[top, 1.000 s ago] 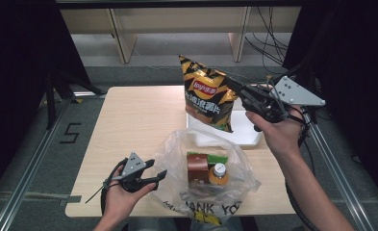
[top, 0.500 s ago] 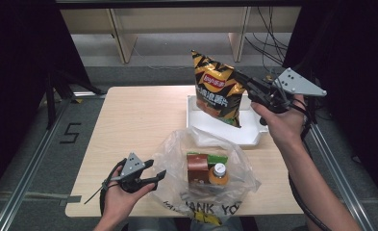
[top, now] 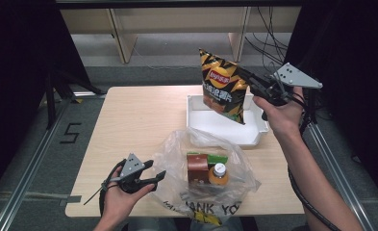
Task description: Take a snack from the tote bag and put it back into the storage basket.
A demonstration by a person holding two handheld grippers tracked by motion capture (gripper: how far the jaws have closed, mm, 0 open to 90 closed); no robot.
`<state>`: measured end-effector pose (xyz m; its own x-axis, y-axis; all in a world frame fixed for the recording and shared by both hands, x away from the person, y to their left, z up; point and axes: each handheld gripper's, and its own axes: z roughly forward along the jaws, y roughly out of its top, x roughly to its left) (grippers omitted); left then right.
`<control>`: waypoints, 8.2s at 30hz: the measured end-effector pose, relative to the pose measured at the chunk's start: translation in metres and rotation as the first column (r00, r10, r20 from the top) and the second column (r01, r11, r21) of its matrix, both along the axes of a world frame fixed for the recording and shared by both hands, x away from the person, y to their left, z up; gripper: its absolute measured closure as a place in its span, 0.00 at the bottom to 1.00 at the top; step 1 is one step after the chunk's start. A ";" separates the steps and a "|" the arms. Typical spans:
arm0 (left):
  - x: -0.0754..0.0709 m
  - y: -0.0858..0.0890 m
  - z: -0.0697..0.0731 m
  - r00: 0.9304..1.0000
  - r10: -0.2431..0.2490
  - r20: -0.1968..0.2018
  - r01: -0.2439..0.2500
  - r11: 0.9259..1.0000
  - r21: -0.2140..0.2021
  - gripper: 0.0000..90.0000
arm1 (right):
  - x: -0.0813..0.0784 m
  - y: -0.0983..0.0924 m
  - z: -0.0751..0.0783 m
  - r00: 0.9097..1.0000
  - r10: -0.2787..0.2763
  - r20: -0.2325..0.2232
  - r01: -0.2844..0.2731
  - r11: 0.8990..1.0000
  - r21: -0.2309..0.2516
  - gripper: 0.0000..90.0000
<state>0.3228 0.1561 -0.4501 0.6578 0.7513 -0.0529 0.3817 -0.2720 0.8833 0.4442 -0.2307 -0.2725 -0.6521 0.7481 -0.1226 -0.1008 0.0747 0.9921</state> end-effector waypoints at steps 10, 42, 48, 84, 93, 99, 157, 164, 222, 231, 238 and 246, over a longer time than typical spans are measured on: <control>-0.001 0.000 -0.001 1.000 0.010 -0.027 -0.010 1.000 -0.016 0.44 | 0.019 -0.007 -0.013 0.998 -0.045 -0.035 0.044 0.999 -0.006 1.00; -0.004 0.005 -0.001 0.999 0.028 -0.025 -0.028 1.000 -0.006 0.44 | 0.067 -0.006 -0.050 0.984 -0.069 -0.165 0.061 0.997 -0.051 1.00; -0.004 0.004 -0.003 0.999 0.026 -0.034 -0.027 0.999 -0.018 0.44 | 0.074 -0.003 -0.058 0.975 -0.086 -0.205 0.079 0.996 -0.046 1.00; -0.005 0.006 -0.004 0.999 0.033 -0.035 -0.033 0.999 -0.013 0.44 | 0.104 -0.001 -0.100 0.943 -0.104 -0.317 0.076 0.992 -0.100 1.00; -0.004 0.006 -0.004 0.999 0.032 -0.035 -0.032 0.999 -0.008 0.44 | 0.109 -0.002 -0.098 0.944 -0.113 -0.312 0.080 0.990 -0.115 1.00; -0.005 0.007 -0.004 0.999 0.036 -0.036 -0.036 0.999 -0.004 0.44 | 0.111 0.005 -0.096 0.949 -0.093 -0.303 0.061 0.991 -0.115 1.00; -0.005 0.003 -0.002 0.999 0.029 -0.023 -0.029 1.000 0.002 0.44 | 0.079 -0.029 -0.097 0.855 -0.274 -0.441 0.247 0.962 -0.120 0.41; -0.006 0.003 -0.002 0.999 0.029 -0.020 -0.029 1.000 -0.007 0.44 | 0.061 -0.033 -0.105 0.840 -0.263 -0.475 0.217 0.965 -0.150 0.48; -0.009 0.006 -0.002 0.999 0.026 -0.019 -0.026 1.000 -0.014 0.44 | 0.089 0.007 -0.189 0.653 -0.305 -0.694 -0.067 0.889 -0.454 1.00; -0.009 0.006 -0.002 0.999 0.031 -0.023 -0.031 0.999 -0.020 0.44 | 0.096 0.007 -0.193 0.651 -0.340 -0.679 -0.070 0.864 -0.499 1.00; -0.008 0.007 -0.002 0.999 0.027 -0.018 -0.027 1.000 -0.005 0.44 | 0.098 0.003 -0.199 0.647 -0.341 -0.683 -0.069 0.865 -0.497 1.00; -0.008 0.007 -0.003 0.999 0.029 -0.020 -0.029 1.000 -0.004 0.44 | 0.099 0.002 -0.202 0.644 -0.373 -0.668 -0.003 0.872 -0.490 1.00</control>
